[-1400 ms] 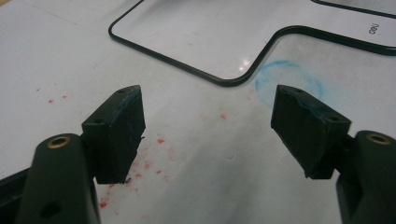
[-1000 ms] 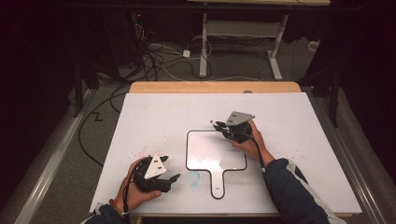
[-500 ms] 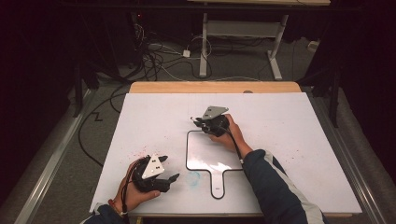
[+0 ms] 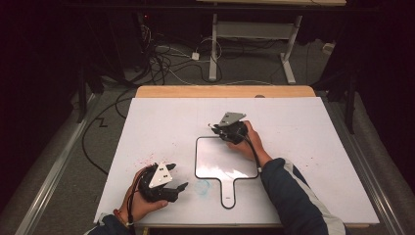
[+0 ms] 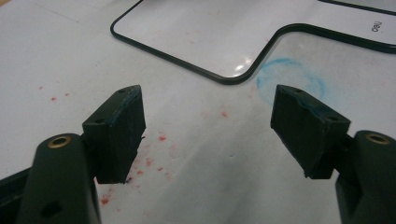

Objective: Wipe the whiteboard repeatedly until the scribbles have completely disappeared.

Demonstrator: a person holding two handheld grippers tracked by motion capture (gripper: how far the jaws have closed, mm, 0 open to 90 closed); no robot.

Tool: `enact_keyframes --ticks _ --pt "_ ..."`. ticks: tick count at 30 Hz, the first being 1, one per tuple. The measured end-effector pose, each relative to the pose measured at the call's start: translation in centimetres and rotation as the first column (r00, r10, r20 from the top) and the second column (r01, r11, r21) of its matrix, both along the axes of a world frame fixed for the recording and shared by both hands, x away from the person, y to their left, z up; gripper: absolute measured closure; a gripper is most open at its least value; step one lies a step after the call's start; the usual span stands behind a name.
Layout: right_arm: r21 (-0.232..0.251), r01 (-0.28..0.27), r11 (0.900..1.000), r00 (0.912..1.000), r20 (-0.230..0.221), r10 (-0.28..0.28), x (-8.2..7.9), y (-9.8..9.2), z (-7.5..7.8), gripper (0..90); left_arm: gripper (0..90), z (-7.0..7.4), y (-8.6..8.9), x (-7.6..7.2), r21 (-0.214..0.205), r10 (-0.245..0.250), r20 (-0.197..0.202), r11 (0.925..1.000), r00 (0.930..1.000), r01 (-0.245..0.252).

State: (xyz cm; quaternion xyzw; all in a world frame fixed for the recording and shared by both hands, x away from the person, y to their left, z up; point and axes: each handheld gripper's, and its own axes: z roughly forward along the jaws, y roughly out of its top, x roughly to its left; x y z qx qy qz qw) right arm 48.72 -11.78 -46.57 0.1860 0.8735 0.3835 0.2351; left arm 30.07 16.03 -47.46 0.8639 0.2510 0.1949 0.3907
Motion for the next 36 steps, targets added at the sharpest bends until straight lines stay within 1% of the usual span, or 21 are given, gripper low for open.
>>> enact_keyframes --ticks 1,5,6,7,8,11,14,15,16,17,19,20,21,24,25,26,28,31,32,33,36 --pt "0.008 0.012 0.9999 0.9999 0.003 -0.012 -0.1 -0.6 0.1 81.8 25.2 0.0 0.0 0.0 0.001 0.002 -0.001 1.0000 1.0000 -0.002" --pt "0.014 0.030 0.9994 0.9995 0.012 -0.030 -0.6 -2.5 0.4 81.8 25.2 0.0 -0.1 0.0 0.008 0.003 -0.001 1.0000 1.0000 -0.003" --pt "0.023 0.034 0.9992 0.9994 0.002 -0.034 -0.8 -2.8 0.4 81.8 25.2 0.0 -0.1 0.0 0.010 0.004 0.000 0.9999 1.0000 -0.004" --pt "0.027 0.032 0.9991 0.9995 0.002 -0.032 -1.0 -3.2 0.4 81.8 25.2 0.0 -0.1 0.0 0.011 0.004 -0.001 0.9999 1.0000 -0.004" --pt "0.027 0.038 0.9989 0.9992 0.011 -0.038 -1.2 -3.4 0.4 81.8 25.2 0.0 -0.1 0.0 0.012 0.005 -0.001 0.9999 1.0000 -0.005" --pt "0.033 0.052 0.9981 0.9987 0.003 -0.052 -1.7 -4.1 0.2 81.8 25.2 -0.1 0.0 0.0 0.013 0.008 -0.002 0.9999 1.0000 -0.008" --pt "0.068 0.061 0.9958 0.9981 0.005 -0.062 -2.3 -4.7 0.7 81.7 25.2 -0.1 0.0 0.0 0.015 0.011 -0.001 0.9998 0.9999 -0.010" --pt "0.086 0.080 0.9930 0.9967 0.004 -0.081 -2.5 -4.8 1.0 81.7 25.2 -0.1 0.0 0.0 0.015 0.011 0.000 0.9998 0.9999 -0.011" --pt "0.111 0.085 0.9902 0.9962 0.006 -0.087 -2.6 -5.0 1.5 81.7 25.2 -0.1 0.0 0.0 0.015 0.012 0.000 0.9998 0.9999 -0.012" --pt "0.147 0.090 0.9850 0.9958 0.004 -0.092 -2.8 -5.2 2.0 81.7 25.2 -0.1 0.1 0.0 0.015 0.013 0.000 0.9998 0.9999 -0.013" --pt "0.201 0.114 0.9729 0.9932 0.000 -0.116 -3.3 -5.7 3.1 81.7 25.2 -0.1 0.1 0.0 0.012 0.018 -0.003 0.9998 0.9998 -0.018" --pt "0.228 0.114 0.9669 0.9933 -0.005 -0.115 -3.5 -6.0 3.6 81.7 25.2 -0.1 0.1 0.1 0.010 0.020 -0.004 0.9997 0.9998 -0.020" --pt "0.251 0.126 0.9597 0.9917 -0.008 -0.128 -3.8 -6.2 4.1 81.8 25.2 -0.2 0.2 0.1 0.010 0.021 -0.004 0.9997 0.9998 -0.021" --pt "0.306 0.154 0.9393 0.9879 -0.036 -0.151 -4.8 -7.2 5.4 81.7 25.2 -0.2 0.2 0.1 0.008 0.025 -0.005 0.9996 0.9997 -0.025" --pt "0.317 0.167 0.9337 0.9859 -0.045 -0.161 -5.1 -7.4 5.7 81.7 25.2 -0.2 0.3 0.1 0.010 0.026 -0.006 0.9996 0.9996 -0.026" --pt "0.313 0.175 0.9336 0.9846 -0.054 -0.166 -5.4 -7.7 5.9 81.7 25.2 -0.2 0.3 0.2 0.012 0.028 -0.007 0.9995 0.9996 -0.028" --pt "0.330 0.195 0.9238 0.9808 -0.074 -0.180 -6.1 -8.2 6.1 81.6 25.2 -0.2 0.3 0.1 0.014 0.030 -0.007 0.9995 0.9995 -0.030" --pt "0.329 0.216 0.9192 0.9760 -0.100 -0.194 -7.2 -8.9 5.9 81.5 25.2 -0.2 0.4 0.1 0.015 0.033 -0.005 0.9993 0.9994 -0.033" --pt "0.329 0.217 0.9191 0.9756 -0.109 -0.191 -7.6 -9.2 5.7 81.5 25.2 -0.2 0.4 0.1 0.018 0.035 -0.005 0.9992 0.9994 -0.035" --pt "0.327 0.224 0.9182 0.9734 -0.121 -0.195 -7.9 -9.4 5.5 81.5 25.1 -0.2 0.5 0.1 0.018 0.038 -0.006 0.9991 0.9993 -0.038" --pt "0.319 0.242 0.9164 0.9685 -0.136 -0.209 -8.9 -10.0 4.8 81.4 25.2 -0.2 0.6 0.1 0.011 0.041 -0.006 0.9991 0.9991 -0.041"
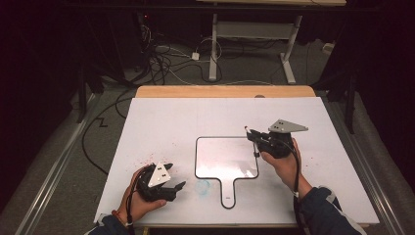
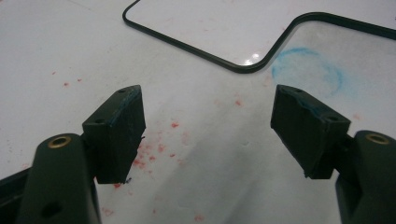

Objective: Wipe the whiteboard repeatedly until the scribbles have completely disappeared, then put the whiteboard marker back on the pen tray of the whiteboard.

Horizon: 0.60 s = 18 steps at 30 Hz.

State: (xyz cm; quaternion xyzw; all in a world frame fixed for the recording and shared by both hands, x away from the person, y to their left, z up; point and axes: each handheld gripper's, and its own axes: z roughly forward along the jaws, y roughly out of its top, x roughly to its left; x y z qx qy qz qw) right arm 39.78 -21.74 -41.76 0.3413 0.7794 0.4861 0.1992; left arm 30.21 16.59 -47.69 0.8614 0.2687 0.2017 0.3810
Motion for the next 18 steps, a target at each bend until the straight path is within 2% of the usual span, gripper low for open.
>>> enact_keyframes --ticks 8,11,16,18 --pt "-0.054 0.020 0.9983 0.9993 -0.030 -0.022 -1.7 -0.7 -1.4 81.3 25.1 0.0 0.0 -0.1 0.016 -0.004 0.011 0.9999 0.9999 0.004" --pt "-0.070 0.030 0.9971 0.9979 -0.056 -0.033 -2.1 -0.7 -1.9 81.3 25.1 0.0 0.0 -0.2 0.019 -0.005 0.012 0.9998 0.9999 0.004" --pt "-0.143 0.045 0.9887 0.9919 -0.111 -0.061 -2.3 -0.1 -3.3 81.1 25.1 -0.1 -0.1 -0.2 0.025 -0.008 0.007 0.9997 0.9999 0.008" --pt "-0.182 0.060 0.9814 0.9890 -0.123 -0.083 -2.1 0.3 -4.0 80.8 25.0 -0.2 -0.1 -0.2 0.031 -0.010 0.004 0.9995 0.9999 0.010"
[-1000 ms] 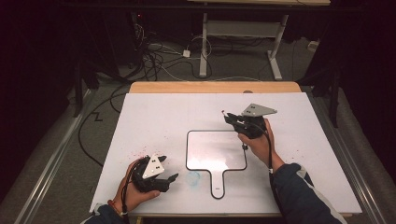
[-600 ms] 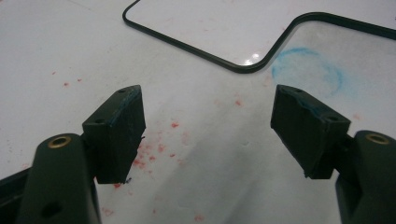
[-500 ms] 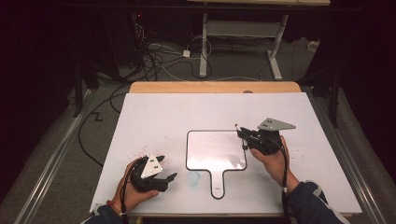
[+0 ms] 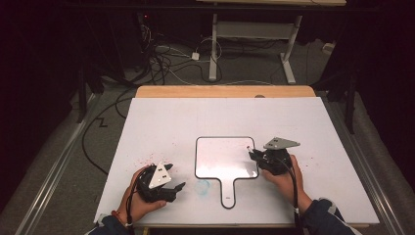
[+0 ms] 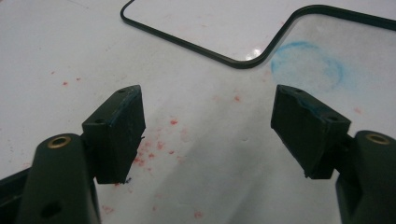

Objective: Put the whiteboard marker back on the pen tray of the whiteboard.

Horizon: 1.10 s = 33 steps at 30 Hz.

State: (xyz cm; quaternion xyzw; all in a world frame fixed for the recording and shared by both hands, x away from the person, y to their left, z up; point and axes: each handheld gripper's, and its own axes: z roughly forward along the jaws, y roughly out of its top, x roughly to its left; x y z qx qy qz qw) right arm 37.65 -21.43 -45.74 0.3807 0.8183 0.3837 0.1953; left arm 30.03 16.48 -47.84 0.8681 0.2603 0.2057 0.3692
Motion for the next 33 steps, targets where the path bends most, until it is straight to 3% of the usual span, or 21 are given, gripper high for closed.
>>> enact_keyframes --ticks 6,15,18,25,29,33 --pt "-0.076 0.014 0.9970 0.9999 0.009 -0.013 0.6 0.6 -1.0 79.7 25.1 -0.1 0.0 -0.1 0.003 -0.001 -0.003 1.0000 1.0000 0.001" --pt "-0.096 0.041 0.9945 0.9991 0.010 -0.040 2.4 0.6 -1.3 74.0 25.1 -0.1 -0.3 0.0 0.015 -0.014 -0.012 0.9998 0.9998 0.014" --pt "-0.085 0.064 0.9943 0.9979 0.004 -0.064 3.2 0.3 -1.4 71.5 25.1 -0.1 -0.3 0.0 0.014 -0.015 -0.013 0.9998 0.9998 0.015" --pt "-0.061 0.041 0.9973 0.9991 -0.005 -0.042 4.0 -0.3 -1.3 78.7 25.1 -0.2 -0.5 0.2 0.014 -0.011 -0.023 0.9998 0.9997 0.011" --pt "-0.046 0.061 0.9971 0.9981 -0.004 -0.061 4.7 -0.2 -1.0 80.1 25.1 -0.3 -0.7 0.3 0.021 -0.015 -0.032 0.9997 0.9994 0.016" --pt "-0.008 0.096 0.9954 0.9930 -0.068 -0.096 5.0 -0.1 -1.1 79.8 25.1 -0.4 -1.0 0.4 0.024 -0.026 -0.042 0.9993 0.9988 0.027"
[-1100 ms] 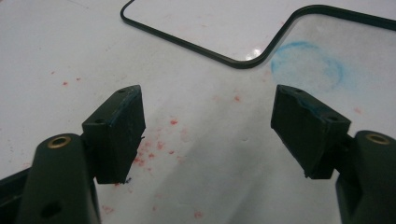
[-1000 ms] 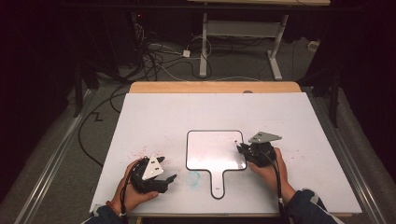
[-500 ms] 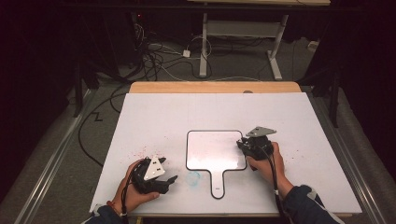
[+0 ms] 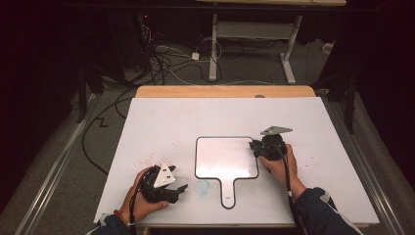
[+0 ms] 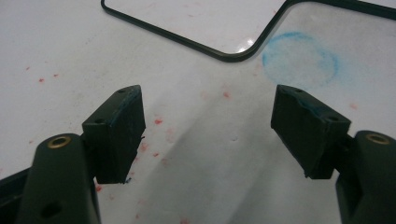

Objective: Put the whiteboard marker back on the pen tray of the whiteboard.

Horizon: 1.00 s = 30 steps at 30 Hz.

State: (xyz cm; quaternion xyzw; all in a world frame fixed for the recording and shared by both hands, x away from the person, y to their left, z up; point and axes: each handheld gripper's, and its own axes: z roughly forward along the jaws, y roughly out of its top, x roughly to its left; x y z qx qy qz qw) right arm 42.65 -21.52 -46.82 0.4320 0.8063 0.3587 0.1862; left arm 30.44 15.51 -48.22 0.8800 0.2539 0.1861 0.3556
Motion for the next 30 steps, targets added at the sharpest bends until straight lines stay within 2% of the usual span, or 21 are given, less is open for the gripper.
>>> enact_keyframes --ticks 3,4,5,6,11,13,21,23,27,28,30 --pt "-0.014 0.033 0.9993 0.9994 -0.006 -0.033 -0.2 0.4 0.0 71.3 25.1 -0.1 -0.2 0.1 0.009 -0.011 -0.007 0.9999 0.9999 0.011" --pt "-0.011 0.041 0.9991 0.9991 -0.008 -0.041 -0.1 0.4 0.0 69.5 25.1 -0.2 -0.4 0.0 -0.019 -0.002 -0.014 0.9998 0.9999 0.001" --pt "-0.011 0.054 0.9985 0.9985 -0.011 -0.054 0.1 0.4 0.1 69.1 25.1 -0.2 -0.4 0.0 -0.018 -0.005 -0.013 0.9998 0.9999 0.005" --pt "-0.014 0.060 0.9981 0.9982 -0.011 -0.060 0.2 0.4 0.1 68.5 25.1 -0.1 -0.2 0.1 0.008 -0.020 -0.008 0.9998 0.9998 0.020" --pt "-0.041 0.063 0.9972 0.9980 0.008 -0.062 0.7 0.3 0.1 66.3 25.1 -0.1 -0.1 0.1 0.001 -0.016 -0.010 0.9999 0.9998 0.016" --pt "-0.042 0.086 0.9954 0.9963 0.014 -0.085 0.9 0.0 0.1 65.9 25.0 0.0 -0.1 0.1 0.000 -0.018 -0.009 0.9998 0.9998 0.018" --pt "-0.026 0.096 0.9950 0.9953 0.011 -0.096 0.9 -0.7 0.3 58.4 24.4 -0.1 -0.2 0.0 0.007 -0.017 -0.012 0.9998 0.9998 0.017" --pt "-0.031 0.098 0.9947 0.9950 0.025 -0.097 0.9 -0.9 0.5 56.6 24.3 -0.1 -0.2 -0.1 0.008 -0.019 -0.013 0.9998 0.9997 0.019" --pt "0.005 0.096 0.9953 0.9942 0.048 -0.096 0.6 -1.3 1.1 50.5 24.1 -0.1 0.0 -0.3 0.002 -0.015 -0.010 0.9999 0.9998 0.015" --pt "0.021 0.088 0.9959 0.9943 0.059 -0.089 0.5 -1.5 1.3 48.3 23.8 -0.3 -0.3 -0.7 -0.061 0.016 -0.036 0.9980 0.9992 -0.018" --pt "0.052 0.061 0.9968 0.9929 0.098 -0.066 -0.2 -2.0 2.0 45.5 23.5 -0.1 -0.1 -0.6 -0.036 0.004 -0.011 0.9993 0.9999 -0.004"
